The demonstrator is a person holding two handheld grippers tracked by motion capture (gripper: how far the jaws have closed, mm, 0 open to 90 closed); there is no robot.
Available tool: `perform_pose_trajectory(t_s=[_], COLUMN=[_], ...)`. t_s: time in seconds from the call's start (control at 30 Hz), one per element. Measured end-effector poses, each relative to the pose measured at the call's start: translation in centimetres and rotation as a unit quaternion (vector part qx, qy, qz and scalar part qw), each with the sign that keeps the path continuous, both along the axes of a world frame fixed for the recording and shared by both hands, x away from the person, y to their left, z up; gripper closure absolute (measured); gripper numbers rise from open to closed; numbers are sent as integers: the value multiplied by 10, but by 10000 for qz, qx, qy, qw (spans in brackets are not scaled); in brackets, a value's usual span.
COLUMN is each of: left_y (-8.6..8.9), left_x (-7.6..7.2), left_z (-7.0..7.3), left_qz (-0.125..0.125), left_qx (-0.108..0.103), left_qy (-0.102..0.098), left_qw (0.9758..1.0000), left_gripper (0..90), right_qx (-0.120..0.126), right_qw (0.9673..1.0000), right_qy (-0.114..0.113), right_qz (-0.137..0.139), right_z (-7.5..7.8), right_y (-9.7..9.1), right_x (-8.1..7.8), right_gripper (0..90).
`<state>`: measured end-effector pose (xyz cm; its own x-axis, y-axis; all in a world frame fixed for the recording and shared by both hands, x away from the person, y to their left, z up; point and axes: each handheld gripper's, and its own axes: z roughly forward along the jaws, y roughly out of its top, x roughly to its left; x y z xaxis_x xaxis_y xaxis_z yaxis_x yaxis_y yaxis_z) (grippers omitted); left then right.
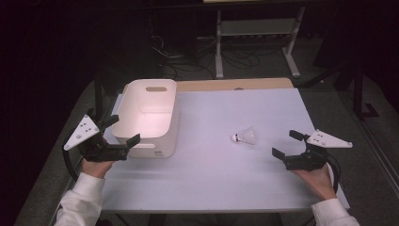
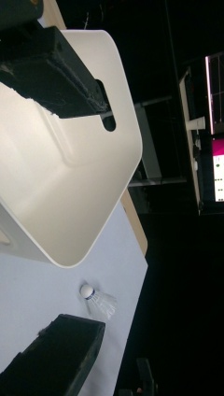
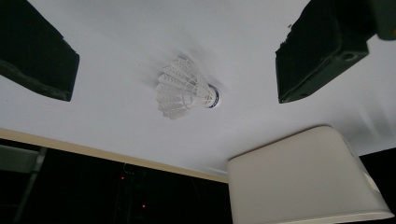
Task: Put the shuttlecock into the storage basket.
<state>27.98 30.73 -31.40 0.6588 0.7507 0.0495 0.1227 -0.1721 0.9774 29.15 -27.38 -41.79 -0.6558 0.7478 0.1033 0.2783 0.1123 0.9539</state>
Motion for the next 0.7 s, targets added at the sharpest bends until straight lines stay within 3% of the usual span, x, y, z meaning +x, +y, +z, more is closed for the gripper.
perform_pose_trajectory(t_s=[0.27,0.4,0.7], left_y=[-6,-10,-17], left_x=[6,9,18], left_z=[9,12,19], left_qz=[-45,-91,-183], left_qx=[20,181,289], left_qy=[-32,-20,-8], left_qw=[10000,9998,9994], left_gripper=[0,0,0], right_qx=[-4,4,-13], right_qw=[10000,10000,10000], right_qy=[2,-7,-8], right_qz=[7,-7,5], right_z=[0,0,0], right_y=[0,-1,-1], right_x=[0,-1,-1], right_gripper=[0,0,0])
